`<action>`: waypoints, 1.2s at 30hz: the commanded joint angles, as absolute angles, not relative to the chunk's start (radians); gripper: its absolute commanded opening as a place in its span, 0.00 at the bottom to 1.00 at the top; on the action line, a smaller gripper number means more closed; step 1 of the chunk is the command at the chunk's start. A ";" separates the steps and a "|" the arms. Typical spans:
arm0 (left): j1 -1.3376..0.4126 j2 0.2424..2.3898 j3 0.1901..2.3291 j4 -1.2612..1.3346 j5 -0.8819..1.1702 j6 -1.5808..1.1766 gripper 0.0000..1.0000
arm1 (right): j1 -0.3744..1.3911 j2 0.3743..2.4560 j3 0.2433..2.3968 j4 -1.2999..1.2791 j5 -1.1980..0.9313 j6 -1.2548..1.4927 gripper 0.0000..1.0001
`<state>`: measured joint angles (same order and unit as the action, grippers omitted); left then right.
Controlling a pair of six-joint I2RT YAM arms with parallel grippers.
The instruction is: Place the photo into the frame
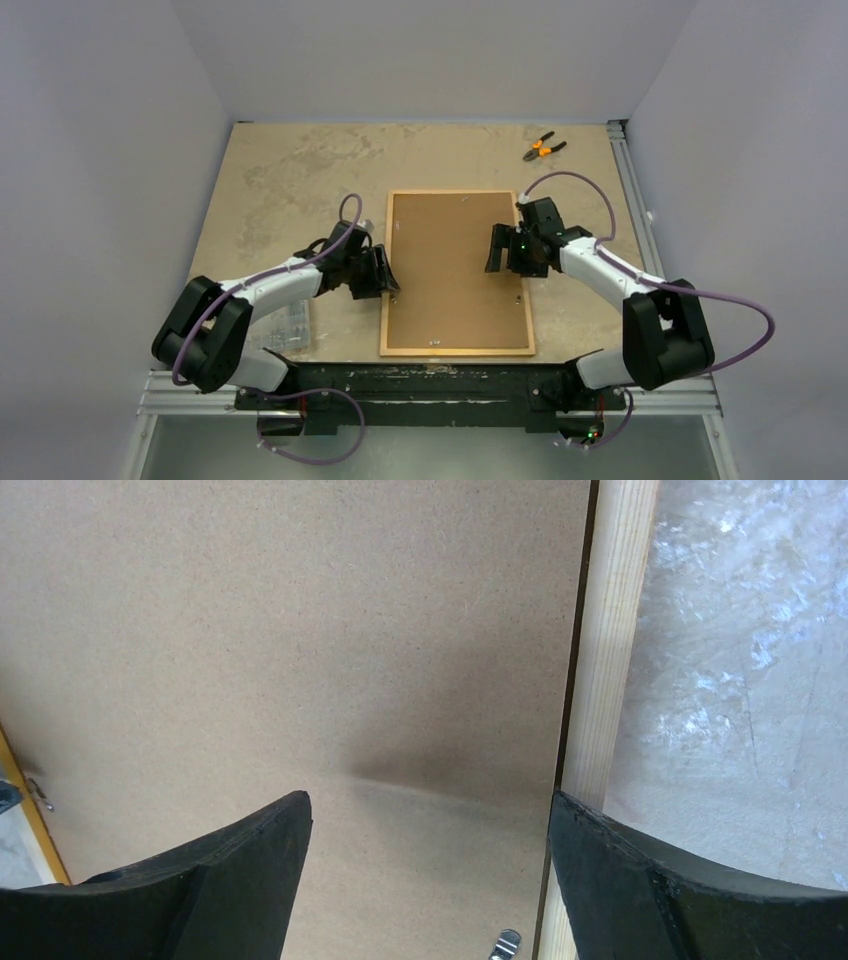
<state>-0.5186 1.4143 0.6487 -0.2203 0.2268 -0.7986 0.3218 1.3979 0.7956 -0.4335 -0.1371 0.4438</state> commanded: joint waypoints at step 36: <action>-0.493 1.468 0.785 -0.278 0.232 -0.726 0.65 | 0.387 1.449 0.748 -0.360 -0.129 0.518 0.81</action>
<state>-0.5030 1.4380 0.7238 -0.3260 0.1856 -0.7467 0.3737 1.4483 0.7742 -0.4179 -0.0620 0.4934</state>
